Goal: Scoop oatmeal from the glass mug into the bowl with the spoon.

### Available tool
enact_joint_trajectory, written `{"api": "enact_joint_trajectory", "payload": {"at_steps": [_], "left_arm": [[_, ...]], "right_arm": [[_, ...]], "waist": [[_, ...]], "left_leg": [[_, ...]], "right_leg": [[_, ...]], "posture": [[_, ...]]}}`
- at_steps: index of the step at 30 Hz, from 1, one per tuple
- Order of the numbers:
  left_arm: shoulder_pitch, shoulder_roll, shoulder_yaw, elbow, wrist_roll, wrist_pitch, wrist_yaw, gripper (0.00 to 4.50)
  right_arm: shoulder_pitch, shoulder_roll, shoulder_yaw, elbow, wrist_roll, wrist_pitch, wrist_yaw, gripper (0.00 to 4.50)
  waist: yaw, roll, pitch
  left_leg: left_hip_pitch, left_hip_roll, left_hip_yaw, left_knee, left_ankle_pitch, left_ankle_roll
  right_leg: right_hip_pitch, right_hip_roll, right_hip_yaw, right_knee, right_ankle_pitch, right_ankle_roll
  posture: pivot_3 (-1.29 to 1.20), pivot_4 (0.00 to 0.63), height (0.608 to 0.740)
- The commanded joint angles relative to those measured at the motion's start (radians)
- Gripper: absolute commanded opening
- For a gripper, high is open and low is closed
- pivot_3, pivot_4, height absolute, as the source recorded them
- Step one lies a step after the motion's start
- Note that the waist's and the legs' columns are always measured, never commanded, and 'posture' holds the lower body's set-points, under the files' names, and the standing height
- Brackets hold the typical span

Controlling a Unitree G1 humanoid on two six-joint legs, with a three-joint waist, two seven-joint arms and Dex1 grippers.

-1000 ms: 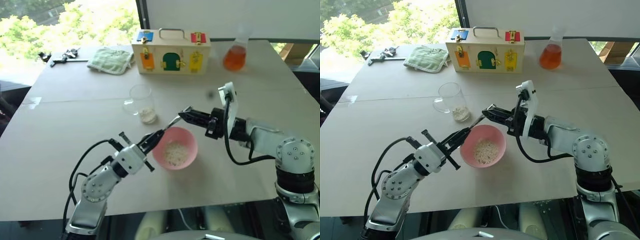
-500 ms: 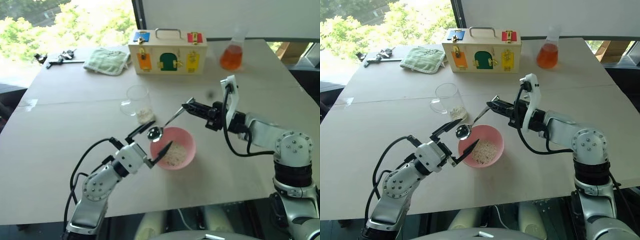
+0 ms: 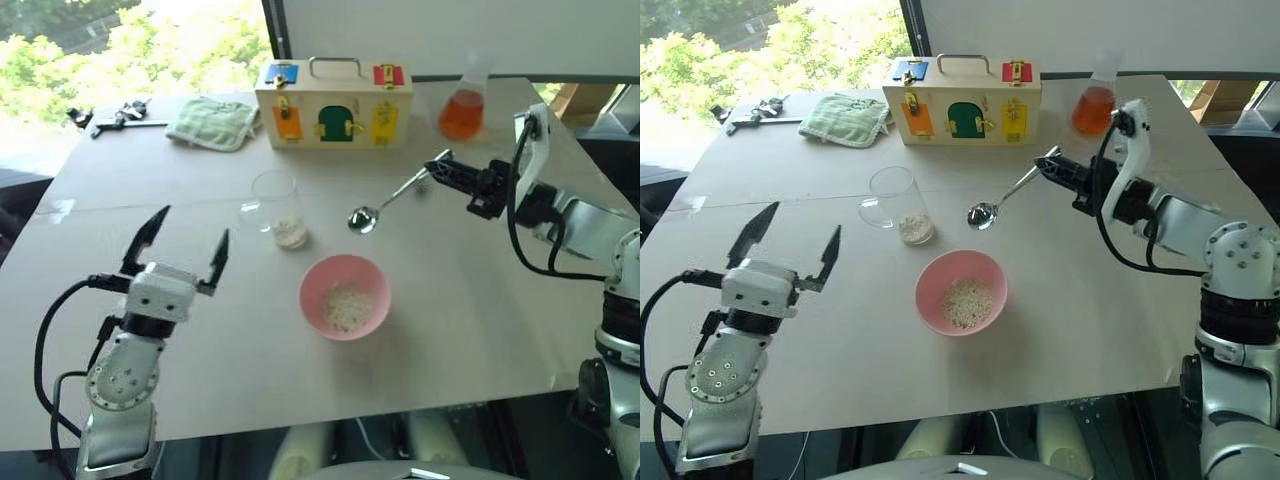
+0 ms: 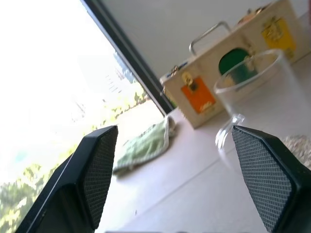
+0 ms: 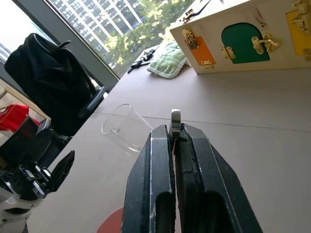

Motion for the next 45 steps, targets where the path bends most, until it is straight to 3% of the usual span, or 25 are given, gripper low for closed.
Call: {"api": "enact_joint_trajectory", "payload": {"at_steps": [1,9,15,20,30,33,35,41,45], "left_arm": [[-0.057,0.003,0.001,0.059,-0.029,0.121,0.016,3.95],[-0.216,-0.025,-0.056,0.159,-0.133,0.188,-0.036,3.95],[-0.217,-0.027,-0.062,0.144,-0.224,0.167,-0.106,3.95],[-0.252,-0.017,-0.080,0.197,-0.189,0.160,-0.090,3.95],[-0.462,-0.015,-0.142,0.448,-0.137,0.111,-0.076,3.95],[-0.495,-0.018,-0.143,0.507,-0.138,0.095,-0.074,3.32],[-0.513,-0.023,-0.142,0.531,-0.137,0.087,-0.065,2.63],[-0.565,-0.029,-0.176,0.545,-0.102,0.038,-0.041,0.09],[-0.621,-0.031,-0.231,0.523,-0.040,0.069,-0.016,0.09]], "right_arm": [[-0.061,-0.005,-0.035,0.006,-0.018,-0.033,0.013,0.00],[-0.110,0.013,-0.046,-0.001,-0.032,-0.043,-0.015,0.00],[-0.115,0.001,-0.061,-0.011,-0.031,-0.037,-0.026,0.00],[-0.114,-0.004,-0.068,-0.020,-0.025,-0.033,-0.038,0.00],[-0.136,-0.012,-0.070,-0.013,-0.045,-0.042,-0.043,0.00],[-0.137,-0.009,-0.071,-0.016,-0.050,-0.047,-0.046,0.00],[-0.137,-0.006,-0.071,-0.019,-0.056,-0.053,-0.048,0.00],[-0.200,0.023,-0.058,-0.042,-0.065,-0.083,-0.079,0.00],[-0.271,0.053,-0.010,-0.065,-0.103,-0.084,-0.075,0.00]], "waist": [[0.004,0.000,0.000],[0.005,0.000,0.000],[-0.001,0.000,0.000],[0.001,0.000,0.000],[0.000,0.000,0.000],[-0.002,0.000,0.000],[-0.001,0.000,0.000],[-0.001,0.000,0.000],[-0.001,0.000,0.000]], "left_leg": [[0.000,0.000,0.000,0.001,0.000,0.000],[-0.003,0.000,-0.001,0.006,0.000,0.001],[-0.003,0.000,-0.001,0.006,0.000,0.000],[-0.003,0.000,-0.001,0.006,0.000,0.000],[-0.004,-0.001,-0.001,0.009,0.000,0.000],[-0.004,-0.001,0.000,0.009,0.000,0.000],[-0.004,-0.001,0.000,0.009,0.000,0.000],[-0.004,-0.001,0.000,0.009,0.000,0.000],[-0.004,-0.001,0.000,0.009,0.000,0.000]], "right_leg": [[0.000,0.000,0.000,0.000,0.000,0.000],[0.000,-0.001,-0.001,0.002,0.000,0.000],[-0.001,-0.001,-0.001,0.003,0.000,0.000],[-0.001,-0.001,-0.001,0.003,0.000,0.000],[-0.001,-0.001,-0.001,0.006,0.000,0.000],[-0.002,-0.001,0.000,0.007,0.000,0.000],[-0.002,-0.001,0.000,0.007,0.000,0.000],[-0.002,-0.001,0.000,0.007,0.000,0.000],[-0.003,-0.001,0.000,0.008,0.000,0.000]], "posture": [[0.00,0.150,0.740],[0.00,0.150,0.740],[0.00,0.150,0.740],[0.00,0.150,0.740],[0.00,0.150,0.740],[0.00,0.150,0.740],[0.00,0.150,0.740],[0.00,0.150,0.740],[0.00,0.150,0.740]]}}
